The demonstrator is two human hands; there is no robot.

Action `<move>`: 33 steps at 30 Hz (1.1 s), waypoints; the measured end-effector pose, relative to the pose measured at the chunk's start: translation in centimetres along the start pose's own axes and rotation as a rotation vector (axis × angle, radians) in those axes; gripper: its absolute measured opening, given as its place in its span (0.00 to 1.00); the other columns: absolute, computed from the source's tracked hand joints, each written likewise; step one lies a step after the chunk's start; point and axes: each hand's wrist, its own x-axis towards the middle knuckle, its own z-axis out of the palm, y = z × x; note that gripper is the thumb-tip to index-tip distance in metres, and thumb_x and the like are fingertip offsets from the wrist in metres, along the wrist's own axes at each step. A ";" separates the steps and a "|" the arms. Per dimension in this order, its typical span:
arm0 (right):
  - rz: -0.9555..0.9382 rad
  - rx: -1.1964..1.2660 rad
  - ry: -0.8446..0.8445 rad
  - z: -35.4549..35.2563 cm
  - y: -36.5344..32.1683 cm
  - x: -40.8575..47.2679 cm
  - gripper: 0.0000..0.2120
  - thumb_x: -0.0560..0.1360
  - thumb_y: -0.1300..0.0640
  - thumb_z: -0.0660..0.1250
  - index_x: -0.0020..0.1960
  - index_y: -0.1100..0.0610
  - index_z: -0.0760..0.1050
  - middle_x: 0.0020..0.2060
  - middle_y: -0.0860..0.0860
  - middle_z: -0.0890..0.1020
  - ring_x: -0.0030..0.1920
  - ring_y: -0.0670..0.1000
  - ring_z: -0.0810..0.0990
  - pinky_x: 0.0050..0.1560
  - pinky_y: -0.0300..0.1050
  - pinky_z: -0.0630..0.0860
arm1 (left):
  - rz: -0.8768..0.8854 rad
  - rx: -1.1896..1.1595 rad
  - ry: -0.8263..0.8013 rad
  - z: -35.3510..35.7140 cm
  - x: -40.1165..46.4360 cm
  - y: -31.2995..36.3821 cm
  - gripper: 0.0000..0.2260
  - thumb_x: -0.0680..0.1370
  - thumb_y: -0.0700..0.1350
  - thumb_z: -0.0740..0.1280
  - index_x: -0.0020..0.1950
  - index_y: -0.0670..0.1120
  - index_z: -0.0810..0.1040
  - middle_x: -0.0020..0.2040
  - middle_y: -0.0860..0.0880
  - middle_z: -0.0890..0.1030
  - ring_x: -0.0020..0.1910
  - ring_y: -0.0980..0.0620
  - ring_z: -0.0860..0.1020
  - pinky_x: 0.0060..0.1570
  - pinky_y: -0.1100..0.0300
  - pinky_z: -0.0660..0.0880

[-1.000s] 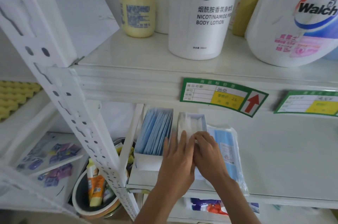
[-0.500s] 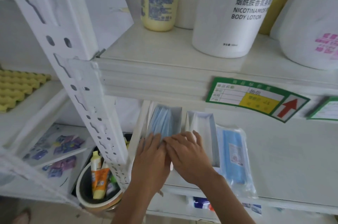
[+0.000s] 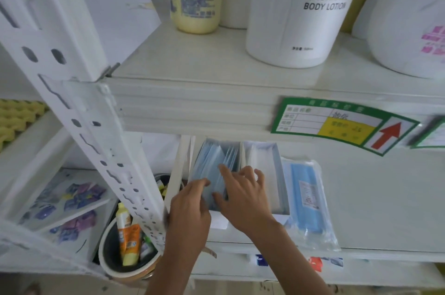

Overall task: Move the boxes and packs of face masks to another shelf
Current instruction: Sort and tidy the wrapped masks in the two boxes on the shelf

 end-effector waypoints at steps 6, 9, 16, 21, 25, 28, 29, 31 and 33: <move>-0.044 0.054 0.117 0.8 1.2 -0.6 0.15 0.78 0.47 0.56 0.53 0.47 0.81 0.47 0.43 0.83 0.56 0.50 0.72 0.61 0.49 0.71 | -0.019 -0.002 0.022 0.2 0.4 -0.1 0.19 0.76 0.28 0.65 0.62 0.45 0.82 0.58 0.48 0.85 0.57 0.49 0.82 0.56 0.59 0.78; 0.006 0.082 0.129 1.1 1.1 -0.3 0.20 0.79 0.40 0.52 0.43 0.48 0.79 0.40 0.42 0.81 0.52 0.48 0.71 0.58 0.47 0.73 | -0.045 -0.008 0.036 0.4 0.6 -0.1 0.16 0.78 0.31 0.67 0.63 0.44 0.81 0.58 0.48 0.85 0.57 0.49 0.82 0.55 0.59 0.77; 0.145 0.020 0.092 0.1 -1.1 0.6 0.33 0.77 0.27 0.47 0.37 0.49 0.79 0.35 0.44 0.79 0.48 0.50 0.70 0.53 0.49 0.70 | -0.102 -0.072 0.008 0.6 0.8 -0.4 0.19 0.76 0.37 0.72 0.66 0.47 0.78 0.58 0.49 0.84 0.59 0.50 0.81 0.58 0.59 0.75; 0.113 0.087 0.084 -0.1 -0.4 0.4 0.13 0.79 0.46 0.59 0.41 0.49 0.77 0.41 0.44 0.78 0.52 0.50 0.70 0.56 0.47 0.70 | -0.116 -0.109 0.019 1.0 0.6 -0.8 0.22 0.75 0.41 0.75 0.68 0.48 0.75 0.57 0.53 0.81 0.56 0.53 0.78 0.55 0.60 0.73; 0.135 0.309 0.124 0.1 1.1 -0.4 0.11 0.79 0.51 0.59 0.38 0.51 0.71 0.38 0.43 0.77 0.49 0.48 0.69 0.52 0.43 0.69 | -0.091 -0.081 0.034 1.3 0.2 -0.7 0.19 0.77 0.41 0.73 0.66 0.50 0.76 0.60 0.53 0.81 0.60 0.55 0.77 0.58 0.62 0.71; 0.131 0.391 0.130 0.3 1.6 -0.6 0.12 0.78 0.53 0.60 0.36 0.52 0.69 0.34 0.44 0.76 0.48 0.48 0.70 0.49 0.44 0.70 | -0.079 -0.057 0.042 1.4 0.1 -0.6 0.17 0.77 0.41 0.73 0.65 0.50 0.78 0.61 0.53 0.81 0.60 0.56 0.76 0.58 0.64 0.69; 0.138 0.429 0.127 0.3 1.7 -0.5 0.12 0.77 0.54 0.60 0.35 0.52 0.68 0.32 0.45 0.75 0.47 0.48 0.71 0.46 0.44 0.70 | -0.078 -0.053 0.045 1.4 0.0 -0.7 0.17 0.77 0.41 0.72 0.65 0.50 0.78 0.61 0.54 0.81 0.60 0.57 0.76 0.58 0.64 0.69; 0.138 0.497 0.126 0.1 1.8 -0.4 0.15 0.76 0.57 0.61 0.31 0.53 0.66 0.28 0.45 0.71 0.41 0.50 0.72 0.40 0.44 0.68 | -0.070 -0.053 0.049 1.5 0.0 -0.9 0.16 0.77 0.41 0.72 0.64 0.50 0.78 0.61 0.54 0.81 0.60 0.58 0.75 0.58 0.65 0.69; 0.132 0.520 0.144 -0.1 1.9 -0.4 0.17 0.76 0.59 0.62 0.30 0.51 0.63 0.25 0.44 0.68 0.37 0.50 0.70 0.37 0.42 0.65 | -0.063 -0.055 0.051 1.5 -0.1 -1.0 0.16 0.77 0.41 0.72 0.64 0.50 0.78 0.61 0.54 0.81 0.59 0.61 0.74 0.58 0.65 0.68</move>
